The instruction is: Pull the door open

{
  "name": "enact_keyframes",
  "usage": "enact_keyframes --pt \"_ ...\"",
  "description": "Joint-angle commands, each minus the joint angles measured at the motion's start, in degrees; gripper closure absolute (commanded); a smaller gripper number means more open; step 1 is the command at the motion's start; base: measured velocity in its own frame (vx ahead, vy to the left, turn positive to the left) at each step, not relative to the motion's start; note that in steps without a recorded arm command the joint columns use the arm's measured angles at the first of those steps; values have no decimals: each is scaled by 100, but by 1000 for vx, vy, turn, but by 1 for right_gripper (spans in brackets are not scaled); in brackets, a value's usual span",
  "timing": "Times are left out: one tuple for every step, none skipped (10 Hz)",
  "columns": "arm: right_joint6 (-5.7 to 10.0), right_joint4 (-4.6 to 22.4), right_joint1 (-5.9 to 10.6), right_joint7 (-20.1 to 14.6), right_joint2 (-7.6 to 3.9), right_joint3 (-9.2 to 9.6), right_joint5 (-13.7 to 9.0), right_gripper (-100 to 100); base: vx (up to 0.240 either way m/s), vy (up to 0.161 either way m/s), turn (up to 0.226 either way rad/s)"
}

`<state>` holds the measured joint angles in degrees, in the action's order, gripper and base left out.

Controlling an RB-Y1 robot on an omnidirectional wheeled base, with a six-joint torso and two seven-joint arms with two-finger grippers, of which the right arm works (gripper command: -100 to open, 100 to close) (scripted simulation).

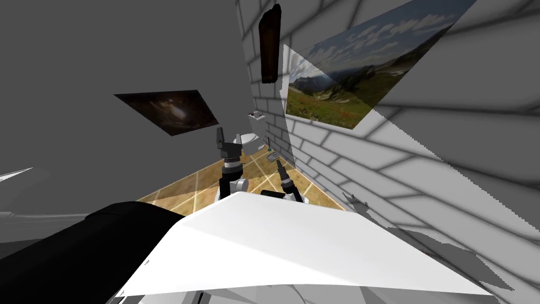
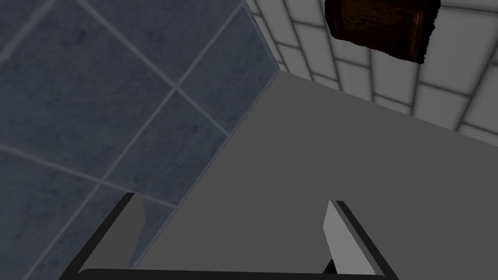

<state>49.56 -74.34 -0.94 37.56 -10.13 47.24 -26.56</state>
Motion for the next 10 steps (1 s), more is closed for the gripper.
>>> enact_keyframes --pt "44 140 72 113 0 120 -53 -100 -141 13 366" --pt "69 227 118 177 0 192 -85 -100 -127 17 390" --pt "95 314 164 241 0 264 -118 -100 -128 37 451" --pt "108 358 187 273 0 300 -134 -100 -106 27 218" --pt "134 445 233 337 0 372 -166 -100 -98 20 271" --pt "159 532 279 400 0 444 -199 -100 -98 31 369" --pt "185 619 325 464 0 516 -231 -100 -108 42 379" --pt "211 706 371 528 0 588 -264 -100 -135 34 367" --pt "236 793 417 592 -1 660 -296 -100 -139 42 418" --pt "261 878 462 654 1 731 -328 -100 -135 47 348"
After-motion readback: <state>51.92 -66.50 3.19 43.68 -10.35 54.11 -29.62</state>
